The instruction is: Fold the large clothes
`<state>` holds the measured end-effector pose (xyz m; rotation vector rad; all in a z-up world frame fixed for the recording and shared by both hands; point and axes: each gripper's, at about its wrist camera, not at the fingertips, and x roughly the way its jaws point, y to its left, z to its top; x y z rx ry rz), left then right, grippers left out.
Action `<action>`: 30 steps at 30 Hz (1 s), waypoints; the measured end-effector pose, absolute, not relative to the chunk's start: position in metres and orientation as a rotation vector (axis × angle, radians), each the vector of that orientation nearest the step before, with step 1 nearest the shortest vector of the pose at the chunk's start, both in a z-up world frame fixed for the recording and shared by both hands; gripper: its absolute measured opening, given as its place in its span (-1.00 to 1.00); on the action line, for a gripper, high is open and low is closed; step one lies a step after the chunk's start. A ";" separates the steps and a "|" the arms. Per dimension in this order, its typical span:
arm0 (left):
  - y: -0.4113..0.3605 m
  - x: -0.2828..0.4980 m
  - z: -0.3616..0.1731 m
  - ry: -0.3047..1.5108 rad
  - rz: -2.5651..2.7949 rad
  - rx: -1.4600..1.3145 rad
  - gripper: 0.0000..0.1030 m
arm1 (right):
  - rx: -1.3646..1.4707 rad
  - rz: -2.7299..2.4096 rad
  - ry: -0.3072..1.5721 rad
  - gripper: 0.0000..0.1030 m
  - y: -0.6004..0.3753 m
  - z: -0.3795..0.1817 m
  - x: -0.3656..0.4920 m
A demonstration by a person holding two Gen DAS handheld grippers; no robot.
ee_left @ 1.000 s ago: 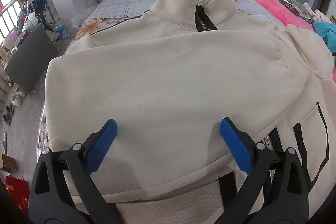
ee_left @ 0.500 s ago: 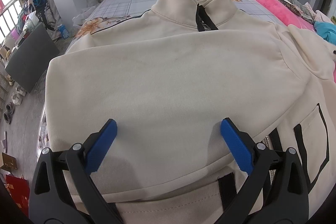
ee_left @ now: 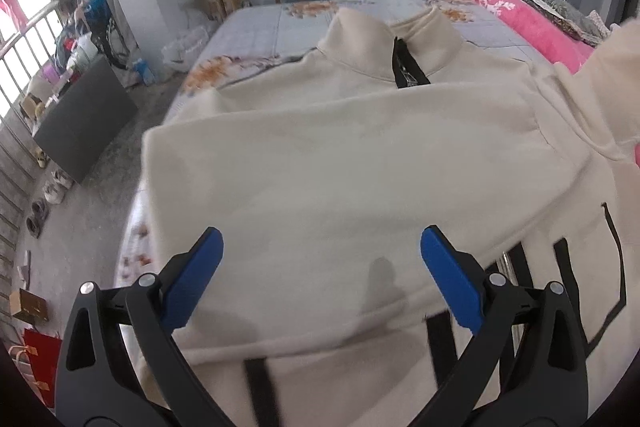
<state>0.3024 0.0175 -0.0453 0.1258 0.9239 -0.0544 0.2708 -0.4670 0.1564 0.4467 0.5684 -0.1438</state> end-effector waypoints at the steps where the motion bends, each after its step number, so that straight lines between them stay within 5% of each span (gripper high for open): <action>1: 0.018 0.298 -0.044 0.921 -0.055 0.138 0.85 | 0.436 -0.125 0.564 -0.83 -0.455 0.162 0.270; 5: 0.022 0.287 -0.047 0.923 -0.055 0.169 0.84 | 0.414 -0.065 0.556 -0.83 -0.415 0.176 0.266; 13: 0.032 0.284 -0.067 0.958 -0.073 0.131 0.22 | 0.383 0.014 0.563 -0.83 -0.364 0.184 0.262; 30: 0.043 0.276 -0.072 0.926 -0.120 0.090 0.21 | 0.439 0.128 0.571 -0.83 -0.311 0.182 0.268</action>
